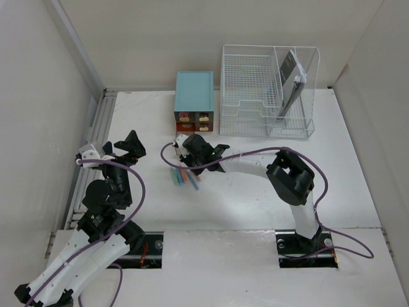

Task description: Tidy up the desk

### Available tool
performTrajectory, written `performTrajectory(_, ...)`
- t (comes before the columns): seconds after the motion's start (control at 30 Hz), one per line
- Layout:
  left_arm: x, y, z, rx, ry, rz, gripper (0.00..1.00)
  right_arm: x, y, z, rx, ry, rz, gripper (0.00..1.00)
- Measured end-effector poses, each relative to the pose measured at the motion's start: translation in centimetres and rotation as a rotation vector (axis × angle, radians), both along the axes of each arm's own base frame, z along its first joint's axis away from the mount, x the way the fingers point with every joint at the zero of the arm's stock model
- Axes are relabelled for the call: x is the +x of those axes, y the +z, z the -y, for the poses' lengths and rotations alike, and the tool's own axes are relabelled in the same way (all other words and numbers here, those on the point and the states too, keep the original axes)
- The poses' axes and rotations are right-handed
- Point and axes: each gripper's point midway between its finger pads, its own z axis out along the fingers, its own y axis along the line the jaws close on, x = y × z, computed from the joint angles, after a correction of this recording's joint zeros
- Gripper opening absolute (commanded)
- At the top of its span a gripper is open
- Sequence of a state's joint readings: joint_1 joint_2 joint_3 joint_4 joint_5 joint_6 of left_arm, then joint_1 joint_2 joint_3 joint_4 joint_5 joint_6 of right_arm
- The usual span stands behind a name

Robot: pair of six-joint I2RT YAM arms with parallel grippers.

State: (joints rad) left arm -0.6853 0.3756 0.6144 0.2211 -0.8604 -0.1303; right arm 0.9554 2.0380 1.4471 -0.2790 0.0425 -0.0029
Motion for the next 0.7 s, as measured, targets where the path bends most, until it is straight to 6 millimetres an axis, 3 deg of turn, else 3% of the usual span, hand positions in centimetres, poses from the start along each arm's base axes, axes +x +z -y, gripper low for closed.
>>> performTrajectory(0.17, 0.0, 0.0, 0.1, 0.002, -0.004, 0.0, 0.88, 0.4, 0.4, -0.3, 0.009, -0.013, 0.01, 0.2)
performTrajectory(0.4, 0.0, 0.0, 0.2, 0.006, -0.01, 0.001, 0.88, 0.4, -1.2, -0.2, -0.019, -0.018, -0.009, 0.27)
performTrajectory(0.7, 0.0, 0.0, 0.3, 0.007, -0.014, 0.002, 0.88, 0.5, -1.7, -0.1, -0.032, -0.022, -0.011, 0.31)
